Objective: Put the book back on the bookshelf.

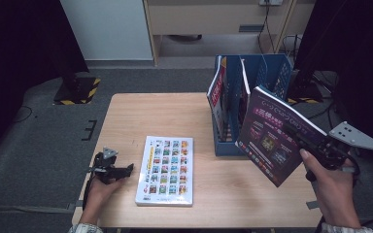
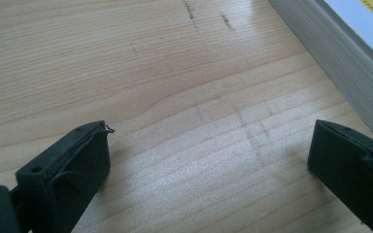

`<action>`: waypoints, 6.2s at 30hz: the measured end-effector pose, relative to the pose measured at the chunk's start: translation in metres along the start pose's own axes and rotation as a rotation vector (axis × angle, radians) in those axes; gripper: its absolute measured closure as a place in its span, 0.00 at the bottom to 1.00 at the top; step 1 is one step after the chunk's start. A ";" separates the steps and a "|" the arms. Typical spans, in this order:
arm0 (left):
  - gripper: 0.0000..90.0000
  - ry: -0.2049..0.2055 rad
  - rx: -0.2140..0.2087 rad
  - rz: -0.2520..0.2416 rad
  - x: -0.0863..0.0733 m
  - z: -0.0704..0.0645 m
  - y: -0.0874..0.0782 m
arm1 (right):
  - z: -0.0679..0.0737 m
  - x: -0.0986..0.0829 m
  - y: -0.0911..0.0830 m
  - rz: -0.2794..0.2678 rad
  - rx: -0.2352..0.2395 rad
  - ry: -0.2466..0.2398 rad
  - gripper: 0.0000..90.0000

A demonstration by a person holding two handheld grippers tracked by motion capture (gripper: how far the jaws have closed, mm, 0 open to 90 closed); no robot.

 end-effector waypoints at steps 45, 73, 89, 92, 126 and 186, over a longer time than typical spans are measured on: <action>0.01 -0.008 0.004 -0.005 0.001 0.000 0.000 | -0.050 0.061 0.059 0.050 -0.294 -0.011 0.93; 0.01 -0.009 0.007 -0.004 0.001 0.000 0.000 | -0.075 0.064 0.128 0.055 -0.400 0.059 0.93; 0.01 -0.013 0.013 -0.003 0.001 0.000 0.000 | -0.072 0.062 0.151 0.027 -0.422 0.023 0.93; 0.01 -0.013 0.013 -0.003 0.001 0.000 0.000 | -0.071 0.060 0.156 0.030 -0.428 0.016 0.93; 0.01 -0.014 0.017 -0.004 0.001 -0.001 0.001 | -0.072 0.036 0.183 0.025 -0.422 0.009 0.93; 0.01 -0.010 0.012 0.001 0.001 -0.001 0.001 | -0.098 -0.052 0.206 0.092 -0.453 0.055 0.93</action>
Point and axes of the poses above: each handheld gripper's, and its own axes: y roughly forward along the jaws, x roughly out of its top, z roughly to its left, the point moved 10 cm from there along y, roughly forward along the jaws, and after that the axes turned 6 degrees about -x, right-handed, at the moved point
